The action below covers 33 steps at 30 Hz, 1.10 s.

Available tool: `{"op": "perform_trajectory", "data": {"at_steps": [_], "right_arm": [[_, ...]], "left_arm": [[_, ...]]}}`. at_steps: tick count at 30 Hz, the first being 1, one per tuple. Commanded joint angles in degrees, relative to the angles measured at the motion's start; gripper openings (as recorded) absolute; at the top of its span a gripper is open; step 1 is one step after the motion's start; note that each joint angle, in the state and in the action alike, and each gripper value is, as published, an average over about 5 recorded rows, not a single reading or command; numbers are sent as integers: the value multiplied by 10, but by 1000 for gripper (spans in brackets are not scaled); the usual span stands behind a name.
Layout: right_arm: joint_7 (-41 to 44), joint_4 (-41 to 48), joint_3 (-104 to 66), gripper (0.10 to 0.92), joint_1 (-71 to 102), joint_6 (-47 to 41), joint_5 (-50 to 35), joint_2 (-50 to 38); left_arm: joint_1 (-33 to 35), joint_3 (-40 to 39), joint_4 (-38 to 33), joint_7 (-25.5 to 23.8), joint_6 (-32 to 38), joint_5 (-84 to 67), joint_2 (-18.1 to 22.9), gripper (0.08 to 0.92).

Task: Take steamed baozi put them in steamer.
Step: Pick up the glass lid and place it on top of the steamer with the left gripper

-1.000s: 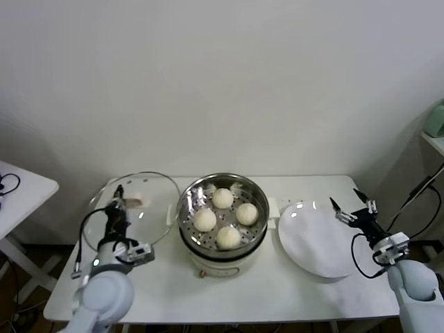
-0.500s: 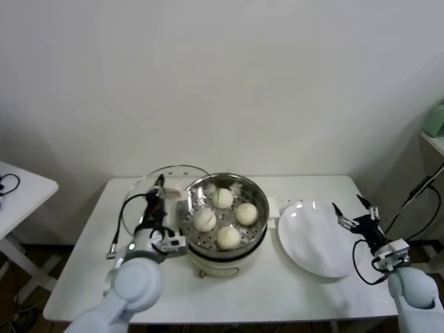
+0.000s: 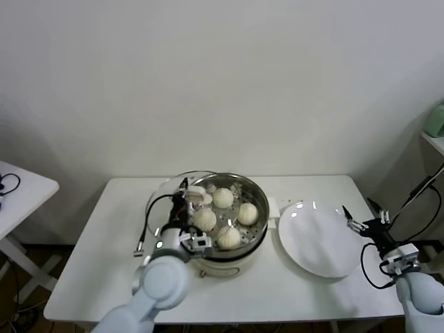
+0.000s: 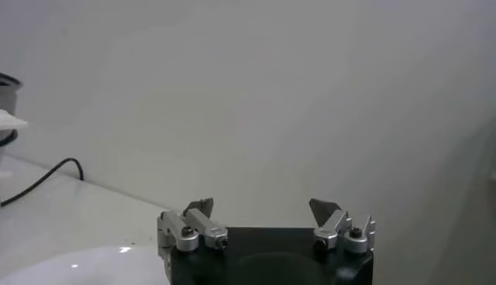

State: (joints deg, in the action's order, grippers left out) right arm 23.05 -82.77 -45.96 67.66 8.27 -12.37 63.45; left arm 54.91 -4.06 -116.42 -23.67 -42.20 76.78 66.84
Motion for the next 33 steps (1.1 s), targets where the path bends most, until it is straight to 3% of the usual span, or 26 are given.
{"op": "perform_trajectory", "data": {"at_steps": [1, 13, 33], "right_arm": [[-14, -5, 12, 823, 4, -15, -29, -12], [-50, 5, 107, 823, -21, -24, -49, -42], [-45, 14, 99, 823, -24, -17, -37, -30]], "left_arm": [[-37, -27, 33, -30, -28, 47, 66, 161], [-43, -29, 93, -26, -28, 70, 115, 161], [-14, -23, 107, -32, -15, 144, 187, 161]]}}
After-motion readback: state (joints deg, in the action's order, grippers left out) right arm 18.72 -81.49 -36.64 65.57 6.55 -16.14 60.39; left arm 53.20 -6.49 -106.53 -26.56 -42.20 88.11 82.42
